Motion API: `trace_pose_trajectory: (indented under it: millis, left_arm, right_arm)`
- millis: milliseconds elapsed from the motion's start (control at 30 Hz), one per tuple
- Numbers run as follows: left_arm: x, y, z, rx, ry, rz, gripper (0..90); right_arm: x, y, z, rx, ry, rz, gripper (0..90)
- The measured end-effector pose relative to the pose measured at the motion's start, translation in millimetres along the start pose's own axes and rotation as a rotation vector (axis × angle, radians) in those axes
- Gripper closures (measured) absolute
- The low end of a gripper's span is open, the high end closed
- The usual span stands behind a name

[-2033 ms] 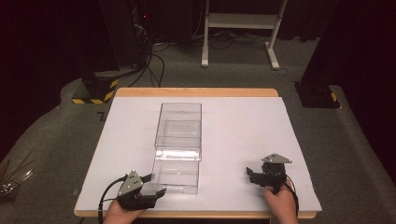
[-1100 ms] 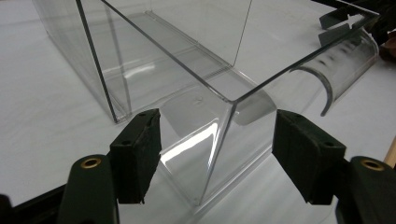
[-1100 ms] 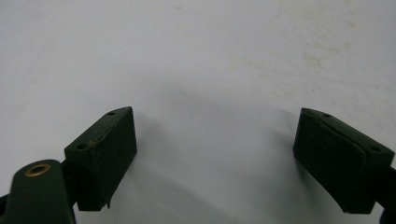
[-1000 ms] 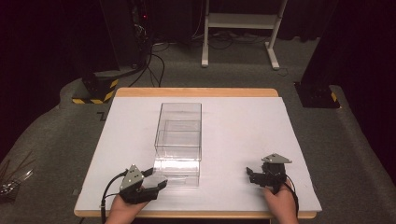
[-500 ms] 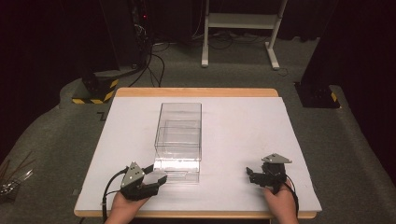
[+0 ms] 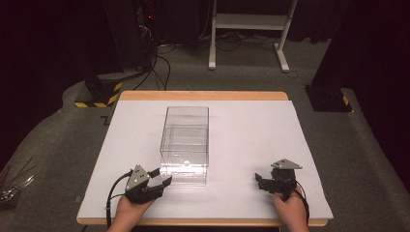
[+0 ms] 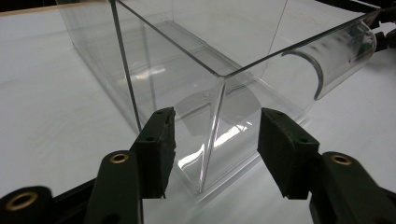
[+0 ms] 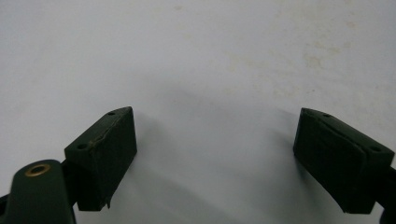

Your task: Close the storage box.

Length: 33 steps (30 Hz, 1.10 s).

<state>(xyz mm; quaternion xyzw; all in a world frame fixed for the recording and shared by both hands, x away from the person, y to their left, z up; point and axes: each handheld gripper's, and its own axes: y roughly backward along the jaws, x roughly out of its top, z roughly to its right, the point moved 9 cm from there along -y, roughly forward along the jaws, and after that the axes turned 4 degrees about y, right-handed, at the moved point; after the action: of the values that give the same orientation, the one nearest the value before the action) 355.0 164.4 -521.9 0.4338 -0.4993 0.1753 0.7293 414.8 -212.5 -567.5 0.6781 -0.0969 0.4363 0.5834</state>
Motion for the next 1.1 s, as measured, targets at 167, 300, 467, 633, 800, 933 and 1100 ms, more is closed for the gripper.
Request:
trace_pose_trajectory:
  millis: [167, 300, 467, 633, 800, 933, 1100]
  left_arm:
    - [0.6, -1.9, -4.0, 0.002, 0.030, 0.000, 52.8]
    - [-0.4, -2.6, -6.9, 0.009, 0.030, -0.007, 57.9]
    - [0.4, -3.9, -9.2, 0.026, 0.019, -0.006, 59.4]
    - [-0.5, -3.3, -9.7, 0.026, 0.023, -0.012, 62.5]
    - [0.1, -3.6, -11.0, 0.033, 0.018, -0.027, 64.7]
    - [0.9, -4.8, -12.1, 0.034, 0.020, -0.030, 66.9]
    - [2.8, -7.7, -15.9, 0.053, 0.030, -0.034, 67.8]
  right_arm:
    - [0.0, 0.0, 0.0, 0.000, 0.000, 0.000, 13.5]
    - [0.0, 0.0, 0.0, 0.000, -0.001, 0.000, 13.5]
    - [-0.1, 0.0, 0.1, 0.000, 0.001, -0.001, 13.6]
    - [0.0, 0.0, 0.1, 0.000, 0.001, 0.000, 13.5]
    - [-0.1, 0.0, 0.1, 0.000, 0.001, -0.001, 13.5]
    - [0.0, -0.1, 0.0, 0.000, 0.000, 0.000, 13.5]
    - [0.0, -0.1, 0.0, 0.001, -0.001, 0.000, 13.5]
